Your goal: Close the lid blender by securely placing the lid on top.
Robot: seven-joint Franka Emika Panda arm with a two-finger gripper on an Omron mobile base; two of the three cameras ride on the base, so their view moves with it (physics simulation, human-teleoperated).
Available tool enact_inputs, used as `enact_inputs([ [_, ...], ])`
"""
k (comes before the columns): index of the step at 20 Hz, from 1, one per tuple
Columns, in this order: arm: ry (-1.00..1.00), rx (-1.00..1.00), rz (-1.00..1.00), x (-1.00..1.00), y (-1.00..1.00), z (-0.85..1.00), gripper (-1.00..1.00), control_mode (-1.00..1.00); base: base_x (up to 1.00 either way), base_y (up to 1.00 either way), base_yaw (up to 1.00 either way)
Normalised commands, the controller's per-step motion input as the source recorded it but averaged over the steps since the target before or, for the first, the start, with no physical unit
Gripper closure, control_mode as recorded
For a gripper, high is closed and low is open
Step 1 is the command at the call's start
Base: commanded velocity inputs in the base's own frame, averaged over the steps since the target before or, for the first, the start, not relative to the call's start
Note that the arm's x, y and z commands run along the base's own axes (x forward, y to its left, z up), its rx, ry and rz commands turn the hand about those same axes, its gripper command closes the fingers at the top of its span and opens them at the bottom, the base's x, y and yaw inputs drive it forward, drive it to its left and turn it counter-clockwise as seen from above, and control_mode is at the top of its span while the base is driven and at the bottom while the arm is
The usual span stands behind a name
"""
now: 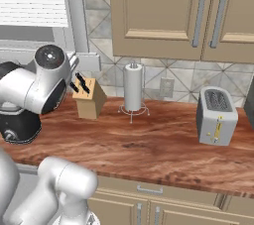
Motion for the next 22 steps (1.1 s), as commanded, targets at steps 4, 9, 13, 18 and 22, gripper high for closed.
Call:
enact_inputs([
  [4, 0.02, 0.07, 0.12, 0.02, 0.48, 0.53, 1.00, -1.00, 0.00, 0.00, 0.00],
  [9, 0.01, 0.08, 0.12, 0.01, 0.56, 0.30, 1.00, -1.00, 0.00, 0.00, 0.00],
  [13, 0.00, 0.05, 0.07, 0.03, 0.63, 0.16, 1.00, -1.00, 0.00, 0.00, 0.00],
  [18, 0.02, 0.00, 0.00, 0.28, 0.67, 0.13, 1.00, -1.00, 0.00, 0.00, 0.00],
  [22, 0.15, 0.00, 0.00, 0.45, 0.68, 0.12, 1.00, -1.00, 0.00, 0.00, 0.00],
])
